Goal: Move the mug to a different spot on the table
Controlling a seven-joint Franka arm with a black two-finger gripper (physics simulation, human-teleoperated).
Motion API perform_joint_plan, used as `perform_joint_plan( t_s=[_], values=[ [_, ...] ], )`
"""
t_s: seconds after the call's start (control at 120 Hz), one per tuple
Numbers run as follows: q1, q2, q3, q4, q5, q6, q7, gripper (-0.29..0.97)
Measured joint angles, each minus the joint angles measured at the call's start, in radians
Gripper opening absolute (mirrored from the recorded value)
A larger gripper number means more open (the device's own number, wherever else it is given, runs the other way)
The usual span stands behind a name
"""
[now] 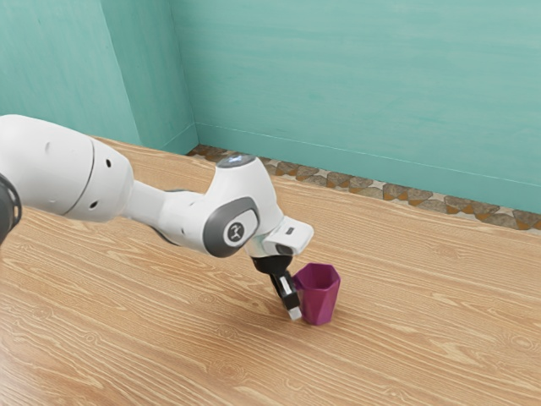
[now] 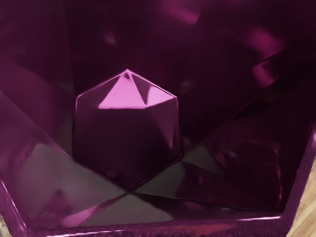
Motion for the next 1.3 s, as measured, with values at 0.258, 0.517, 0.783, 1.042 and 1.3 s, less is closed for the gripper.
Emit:
perform_joint_plan(
  t_s=[0.258, 0.517, 0.783, 1.042, 1.3],
  values=[
    [0.006, -0.105, 0.007, -0.132, 0.001, 0.181, 0.032, 0.09],
    [0.03, -0.247, 0.04, -0.275, -0.062, 0.323, 0.053, 0.1],
    [0.032, -0.422, 0.11, -0.511, -0.184, 0.38, 0.07, 0.09],
    [0.03, -0.413, 0.184, -0.556, -0.231, 0.459, 0.083, 0.1],
    [0.027, -0.347, 0.254, -0.562, -0.237, 0.517, 0.094, 0.1]
  ],
)
